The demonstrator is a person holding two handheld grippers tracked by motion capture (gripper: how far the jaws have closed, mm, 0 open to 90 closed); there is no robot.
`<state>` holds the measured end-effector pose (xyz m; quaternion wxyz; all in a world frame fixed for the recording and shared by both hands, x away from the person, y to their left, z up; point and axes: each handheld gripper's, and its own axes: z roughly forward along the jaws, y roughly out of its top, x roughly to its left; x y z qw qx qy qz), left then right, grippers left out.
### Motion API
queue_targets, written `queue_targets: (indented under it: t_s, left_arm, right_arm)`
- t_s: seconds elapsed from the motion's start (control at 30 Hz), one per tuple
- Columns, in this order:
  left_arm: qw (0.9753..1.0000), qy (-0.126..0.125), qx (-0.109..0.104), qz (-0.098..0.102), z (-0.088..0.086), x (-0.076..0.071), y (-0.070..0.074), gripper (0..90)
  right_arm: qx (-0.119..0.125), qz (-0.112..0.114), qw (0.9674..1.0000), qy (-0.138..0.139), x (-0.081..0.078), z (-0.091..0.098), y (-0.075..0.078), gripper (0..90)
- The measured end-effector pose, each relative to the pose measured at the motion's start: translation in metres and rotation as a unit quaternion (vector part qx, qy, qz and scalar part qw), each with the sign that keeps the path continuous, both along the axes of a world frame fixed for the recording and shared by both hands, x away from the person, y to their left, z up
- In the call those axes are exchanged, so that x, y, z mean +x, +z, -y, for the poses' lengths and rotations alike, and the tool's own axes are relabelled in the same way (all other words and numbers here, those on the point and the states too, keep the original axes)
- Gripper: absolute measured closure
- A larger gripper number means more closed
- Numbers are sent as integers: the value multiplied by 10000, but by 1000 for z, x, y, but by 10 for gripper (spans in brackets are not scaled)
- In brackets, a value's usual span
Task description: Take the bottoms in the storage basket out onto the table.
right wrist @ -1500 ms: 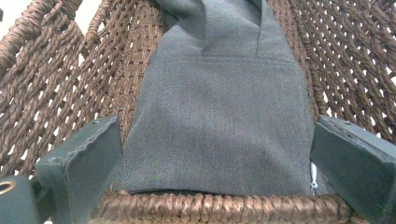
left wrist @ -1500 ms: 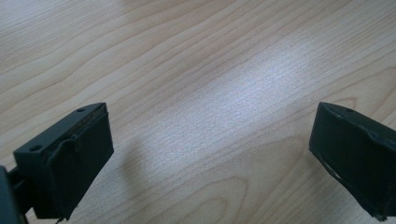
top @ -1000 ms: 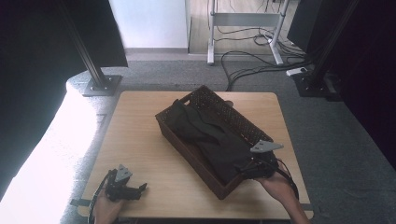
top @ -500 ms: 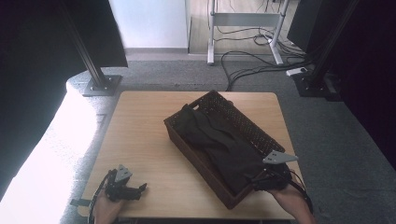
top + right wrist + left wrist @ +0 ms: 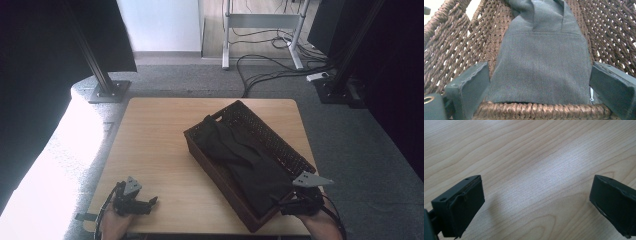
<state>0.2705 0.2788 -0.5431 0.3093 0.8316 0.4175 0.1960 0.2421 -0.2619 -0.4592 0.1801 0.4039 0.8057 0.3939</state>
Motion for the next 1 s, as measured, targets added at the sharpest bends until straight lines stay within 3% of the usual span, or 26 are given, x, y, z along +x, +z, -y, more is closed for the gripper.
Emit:
queue_targets:
  t_s: [0.47, 0.6, 0.73, 0.8, 0.87, 1.0]
  left_arm:
    - [10000, -7, -13, 4, 0, 0, 0, 0]
    - [10000, -2, -22, 6, 0, 0, 0, 0]
    - [10000, 4, -22, 5, 0, 0, 0, 0]
    - [10000, 3, -20, 4, 0, 0, 0, 0]
    - [10000, 3, -17, 7, 0, 0, 0, 0]
    - [10000, -3, -27, 10, -1, 0, 0, 0]
  right_arm:
    - [65, -45, 9999, -127, -23, 15, 1, 67]
    - [44, -103, 9999, -104, -21, 15, 2, 67]
    - [66, -216, 9997, 4, -17, 14, 2, 129]
    - [-25, -274, 9996, 23, -15, 12, 5, 122]
    - [-200, -167, 9997, 41, -11, 9, 8, 75]
    - [-288, -145, 9994, 88, -5, 4, 12, 41]
